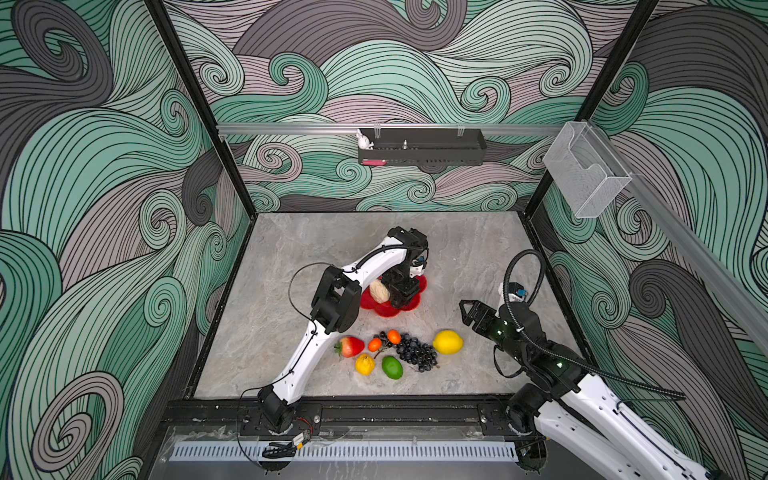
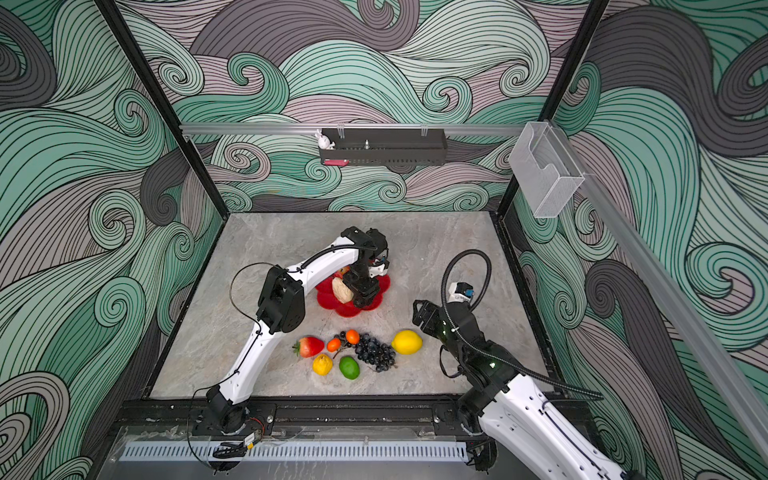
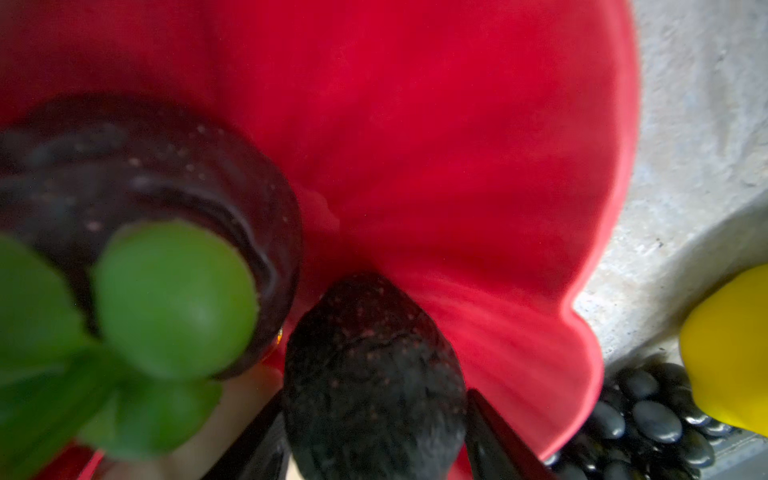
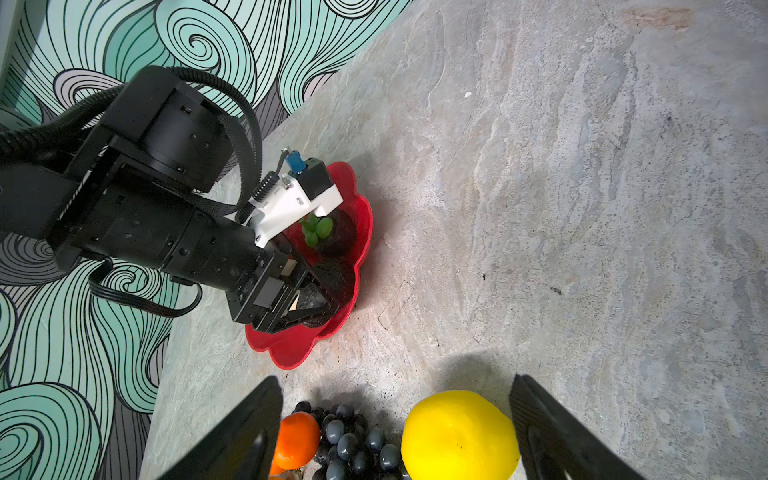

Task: Place and organize the fake fruits in the fruit bowl
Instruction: 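Open the left gripper and lift it away from the avocado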

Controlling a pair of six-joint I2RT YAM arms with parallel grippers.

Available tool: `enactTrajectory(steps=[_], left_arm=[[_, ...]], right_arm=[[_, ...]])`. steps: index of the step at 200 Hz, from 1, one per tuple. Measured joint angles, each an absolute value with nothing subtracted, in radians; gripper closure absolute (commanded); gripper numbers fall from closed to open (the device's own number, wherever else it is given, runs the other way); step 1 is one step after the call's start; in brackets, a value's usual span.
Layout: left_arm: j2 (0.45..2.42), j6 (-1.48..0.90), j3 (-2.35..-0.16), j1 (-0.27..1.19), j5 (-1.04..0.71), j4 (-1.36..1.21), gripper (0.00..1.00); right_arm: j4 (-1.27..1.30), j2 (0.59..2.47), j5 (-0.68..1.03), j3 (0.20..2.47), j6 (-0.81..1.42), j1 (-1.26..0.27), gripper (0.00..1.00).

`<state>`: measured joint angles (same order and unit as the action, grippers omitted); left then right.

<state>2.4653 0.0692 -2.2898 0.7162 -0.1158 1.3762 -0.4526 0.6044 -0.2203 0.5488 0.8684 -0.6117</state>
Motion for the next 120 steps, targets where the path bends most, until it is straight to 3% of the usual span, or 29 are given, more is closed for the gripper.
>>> enactTrajectory(steps=[120], left_arm=[[2.465,0.017,-2.29,0.716,-0.157,1.361,0.38]], right_arm=[[-0.452,0.606,-0.208,0.549,0.869,-0.611,0.13]])
